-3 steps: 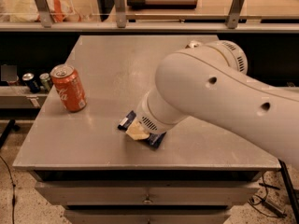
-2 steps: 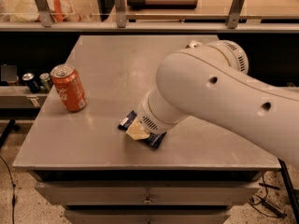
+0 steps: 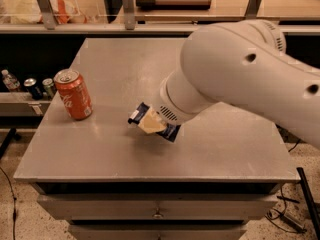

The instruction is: Pick rxbar blueberry

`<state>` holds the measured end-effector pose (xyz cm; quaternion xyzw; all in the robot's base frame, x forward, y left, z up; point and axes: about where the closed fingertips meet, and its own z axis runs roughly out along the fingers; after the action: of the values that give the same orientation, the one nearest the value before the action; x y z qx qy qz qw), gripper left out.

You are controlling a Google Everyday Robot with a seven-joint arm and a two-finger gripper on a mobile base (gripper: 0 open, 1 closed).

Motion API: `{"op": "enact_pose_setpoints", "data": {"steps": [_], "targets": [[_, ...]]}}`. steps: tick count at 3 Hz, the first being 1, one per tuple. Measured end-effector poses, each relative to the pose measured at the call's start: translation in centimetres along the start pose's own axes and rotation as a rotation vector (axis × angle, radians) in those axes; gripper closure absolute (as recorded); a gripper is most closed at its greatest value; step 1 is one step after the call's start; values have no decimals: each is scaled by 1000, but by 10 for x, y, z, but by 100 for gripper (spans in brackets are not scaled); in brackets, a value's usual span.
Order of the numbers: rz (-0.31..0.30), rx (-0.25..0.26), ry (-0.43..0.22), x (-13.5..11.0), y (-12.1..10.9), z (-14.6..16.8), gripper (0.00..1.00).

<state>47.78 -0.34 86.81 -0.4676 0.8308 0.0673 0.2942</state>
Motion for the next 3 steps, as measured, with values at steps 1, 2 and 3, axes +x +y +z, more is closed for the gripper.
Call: {"op": "enact_pose_setpoints", "data": {"steps": [1,2,3], "targets": [[-39,9,-38,-11,-10,-18,100],[-71,16,-68,-18,-19,-34,100],[-97,20,-87,-23,-25,-47,100]]}}
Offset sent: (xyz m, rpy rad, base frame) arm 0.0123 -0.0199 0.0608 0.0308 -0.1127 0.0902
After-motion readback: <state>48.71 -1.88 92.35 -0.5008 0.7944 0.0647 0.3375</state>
